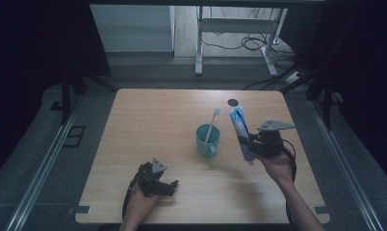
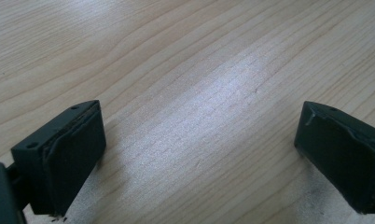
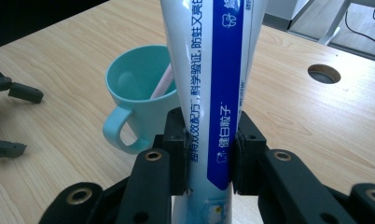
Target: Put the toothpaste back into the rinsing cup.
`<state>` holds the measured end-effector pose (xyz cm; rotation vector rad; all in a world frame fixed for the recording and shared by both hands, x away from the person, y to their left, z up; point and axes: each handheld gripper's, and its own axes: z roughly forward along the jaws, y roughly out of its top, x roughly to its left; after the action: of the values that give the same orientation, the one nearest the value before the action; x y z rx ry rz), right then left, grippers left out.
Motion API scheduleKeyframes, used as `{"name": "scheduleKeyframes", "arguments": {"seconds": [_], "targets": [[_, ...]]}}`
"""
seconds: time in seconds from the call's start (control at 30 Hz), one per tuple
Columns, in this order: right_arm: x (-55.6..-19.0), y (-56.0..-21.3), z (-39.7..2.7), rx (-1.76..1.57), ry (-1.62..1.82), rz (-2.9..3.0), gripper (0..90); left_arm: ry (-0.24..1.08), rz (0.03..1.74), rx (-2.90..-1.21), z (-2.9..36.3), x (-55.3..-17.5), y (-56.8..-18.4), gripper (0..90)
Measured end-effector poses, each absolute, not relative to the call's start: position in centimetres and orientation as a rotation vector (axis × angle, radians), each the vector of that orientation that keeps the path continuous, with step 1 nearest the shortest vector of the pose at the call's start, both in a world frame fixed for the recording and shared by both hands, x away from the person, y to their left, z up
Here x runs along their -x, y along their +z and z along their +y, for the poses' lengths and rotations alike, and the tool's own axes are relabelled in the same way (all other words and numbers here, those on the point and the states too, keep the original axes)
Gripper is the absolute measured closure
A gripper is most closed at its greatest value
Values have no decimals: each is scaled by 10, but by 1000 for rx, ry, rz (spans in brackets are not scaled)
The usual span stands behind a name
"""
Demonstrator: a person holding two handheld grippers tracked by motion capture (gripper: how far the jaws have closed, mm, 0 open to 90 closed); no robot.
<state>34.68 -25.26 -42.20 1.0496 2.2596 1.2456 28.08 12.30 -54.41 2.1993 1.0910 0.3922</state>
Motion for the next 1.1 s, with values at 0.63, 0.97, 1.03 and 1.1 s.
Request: {"name": "scheduleKeyframes", "arguments": {"seconds": [0.63,0.97,1.03,1.1], "targets": [[-355,-413,-237,-1023,1322,2229,718,392,1091,-2198,123,-281,-544,19],[-361,-407,-226,-1008,1346,2220,718,391,1092,-2197,123,-281,-544,19],[-362,-406,-225,-1008,1350,2222,718,391,1089,-2201,123,-281,-544,19],[-364,-406,-223,-1009,1355,2216,718,391,1089,-2201,123,-281,-544,19]]}}
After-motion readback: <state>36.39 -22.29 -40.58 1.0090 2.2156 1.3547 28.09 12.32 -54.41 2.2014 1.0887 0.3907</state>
